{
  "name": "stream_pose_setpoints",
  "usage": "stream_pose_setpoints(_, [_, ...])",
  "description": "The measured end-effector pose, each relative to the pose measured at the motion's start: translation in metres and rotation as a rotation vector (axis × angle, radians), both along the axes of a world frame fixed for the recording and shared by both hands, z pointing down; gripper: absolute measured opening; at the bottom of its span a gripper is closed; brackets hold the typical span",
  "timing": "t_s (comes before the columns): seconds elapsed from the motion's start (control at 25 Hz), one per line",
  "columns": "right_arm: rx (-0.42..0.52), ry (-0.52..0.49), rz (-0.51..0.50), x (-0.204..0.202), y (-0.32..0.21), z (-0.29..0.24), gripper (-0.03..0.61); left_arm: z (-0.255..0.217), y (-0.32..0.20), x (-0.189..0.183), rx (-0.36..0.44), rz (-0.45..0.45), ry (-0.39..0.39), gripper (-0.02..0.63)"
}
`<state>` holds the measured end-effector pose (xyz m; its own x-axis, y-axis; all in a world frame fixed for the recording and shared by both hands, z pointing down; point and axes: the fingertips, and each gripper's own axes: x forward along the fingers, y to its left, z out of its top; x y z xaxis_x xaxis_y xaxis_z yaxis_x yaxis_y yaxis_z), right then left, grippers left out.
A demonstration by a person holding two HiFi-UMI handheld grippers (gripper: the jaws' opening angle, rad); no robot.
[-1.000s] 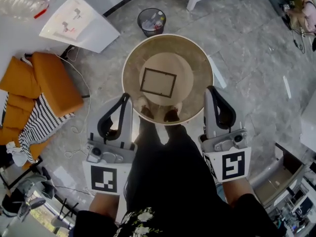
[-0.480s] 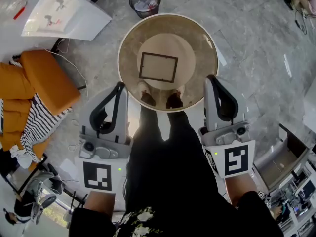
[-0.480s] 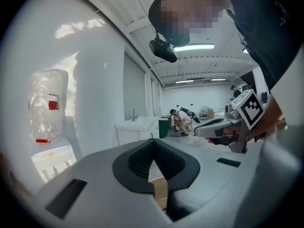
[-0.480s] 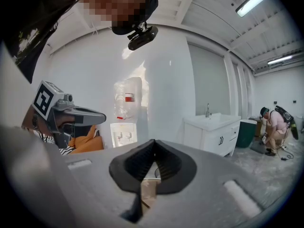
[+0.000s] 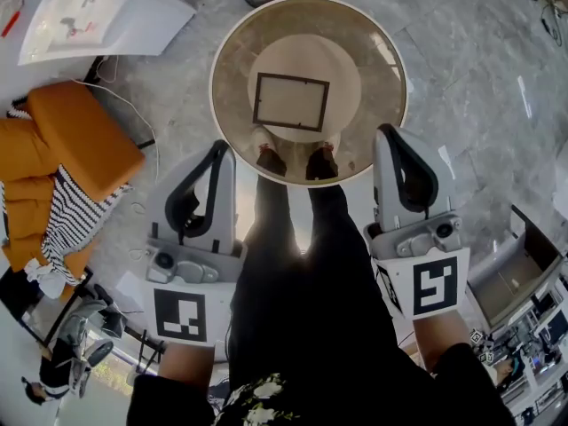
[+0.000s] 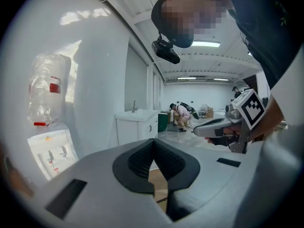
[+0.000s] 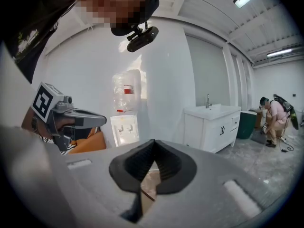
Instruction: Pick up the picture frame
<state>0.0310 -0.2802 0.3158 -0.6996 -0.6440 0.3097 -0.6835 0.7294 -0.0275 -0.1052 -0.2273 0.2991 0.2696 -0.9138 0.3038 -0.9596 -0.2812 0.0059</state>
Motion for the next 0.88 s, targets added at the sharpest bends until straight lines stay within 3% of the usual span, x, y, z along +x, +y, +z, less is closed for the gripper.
stream_pose_setpoints(0.48, [-0.074,0.021,0.004,-0.017,-0.003,0.061,-0.003,0.057,-0.010,-0.005,-0.078,0.026,0.025,0.014])
stream_pose_setpoints(0.88, [-0.143,0.047,0.017,-0.009,-0.002,0.112,-0.002,0.113,-0.012,-0.008,-0.157,0.019,0.013,0.014])
